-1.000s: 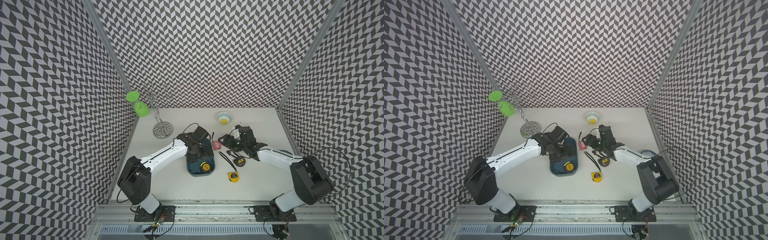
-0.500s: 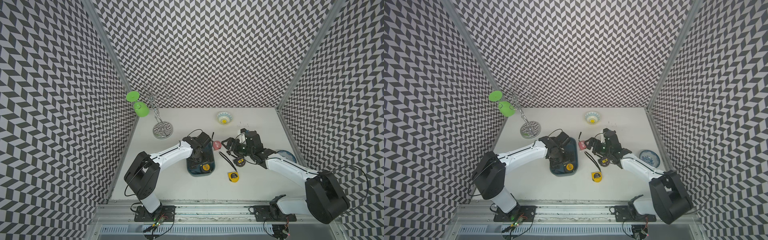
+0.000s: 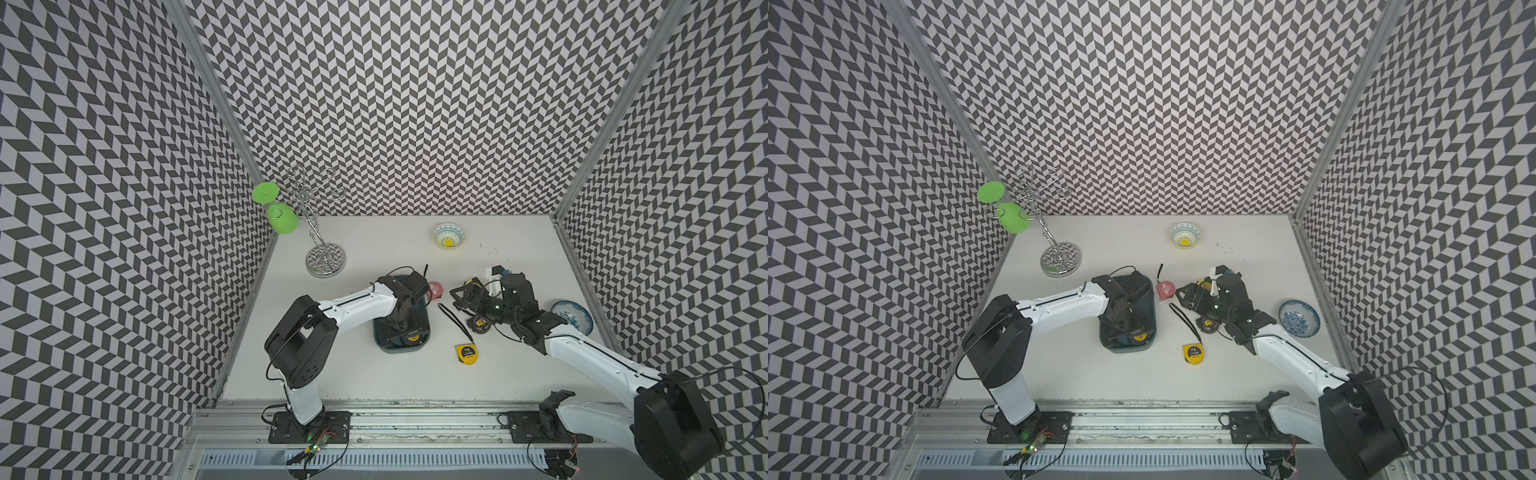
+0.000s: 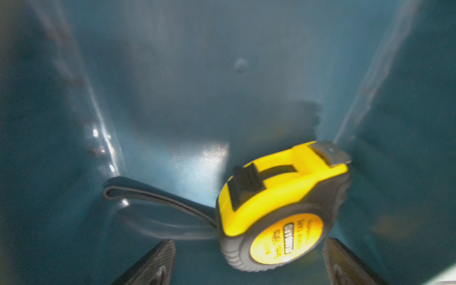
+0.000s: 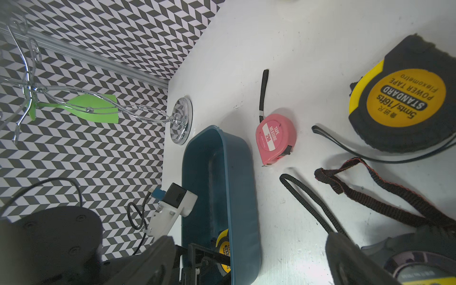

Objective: Take the tape measure out of the storage box
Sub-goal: Pick up the tape measure from the storage box.

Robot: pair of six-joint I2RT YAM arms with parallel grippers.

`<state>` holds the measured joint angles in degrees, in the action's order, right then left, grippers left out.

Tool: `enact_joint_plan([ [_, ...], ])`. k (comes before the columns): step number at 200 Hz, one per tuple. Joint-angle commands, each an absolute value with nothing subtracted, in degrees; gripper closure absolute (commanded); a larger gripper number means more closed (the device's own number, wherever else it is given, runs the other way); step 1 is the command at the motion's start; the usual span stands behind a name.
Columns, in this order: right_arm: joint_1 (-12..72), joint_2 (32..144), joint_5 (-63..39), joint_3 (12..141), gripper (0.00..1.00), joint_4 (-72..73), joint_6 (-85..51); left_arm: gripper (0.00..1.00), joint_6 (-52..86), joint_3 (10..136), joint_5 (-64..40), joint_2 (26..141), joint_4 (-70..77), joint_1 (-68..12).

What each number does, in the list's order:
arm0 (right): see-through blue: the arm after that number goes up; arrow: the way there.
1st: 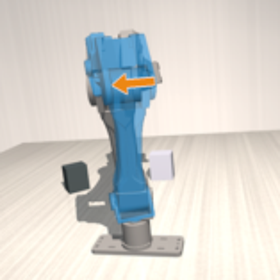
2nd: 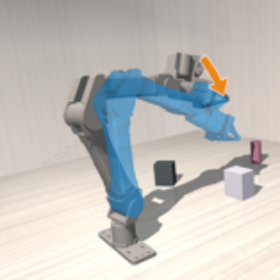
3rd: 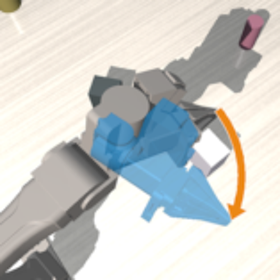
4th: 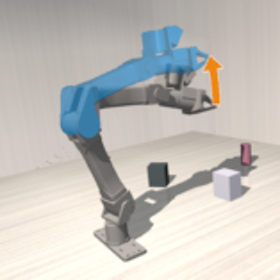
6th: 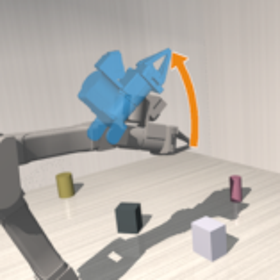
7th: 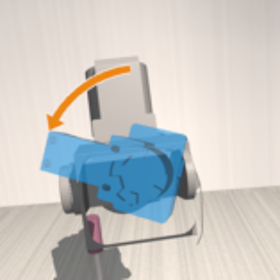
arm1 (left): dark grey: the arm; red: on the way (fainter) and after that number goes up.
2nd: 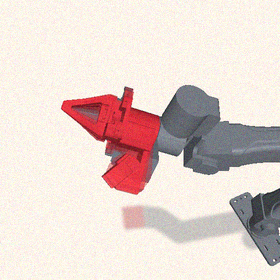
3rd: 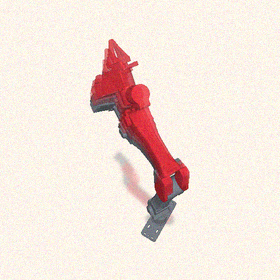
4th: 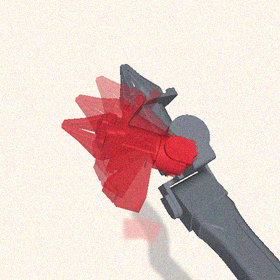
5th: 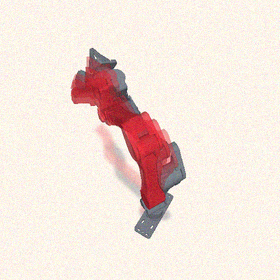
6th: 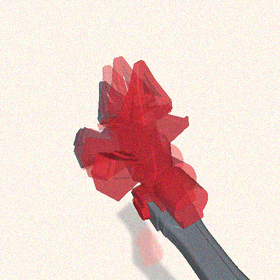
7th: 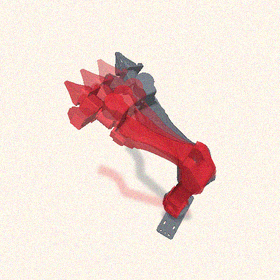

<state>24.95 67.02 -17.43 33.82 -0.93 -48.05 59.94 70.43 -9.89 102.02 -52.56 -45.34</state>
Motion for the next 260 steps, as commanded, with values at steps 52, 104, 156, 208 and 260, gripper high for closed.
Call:
enact_joint_plan([
  [52, 24.96, 66.13, -16.61, 33.69, 0.01, 0.47, -47.99, 0.01, 61.02, 73.5, -8.62, 105.85, -51.05, -45.42],
  [104, 24.96, 66.67, -17.12, 34.19, 0.01, 0.83, -47.79, 0.04, 61.79, 71.72, -9.39, 106.87, -48.36, -44.85],
  [156, 24.92, 66.01, -17.05, 34.0, 0.0, 0.37, -47.76, 0.23, 61.24, 71.98, -9.74, 107.92, -46.3, -43.17],
  [208, 24.96, 65.92, -17.14, 34.19, 0.0, 0.61, -47.99, 0.58, 60.55, 70.08, -10.19, 108.25, -44.8, -42.97],
  [260, 25.26, 66.09, -18.08, 34.78, 0.0, 0.94, -47.51, 1.0, 60.96, 69.6, -9.36, 102.38, -45.49, -41.43],
])
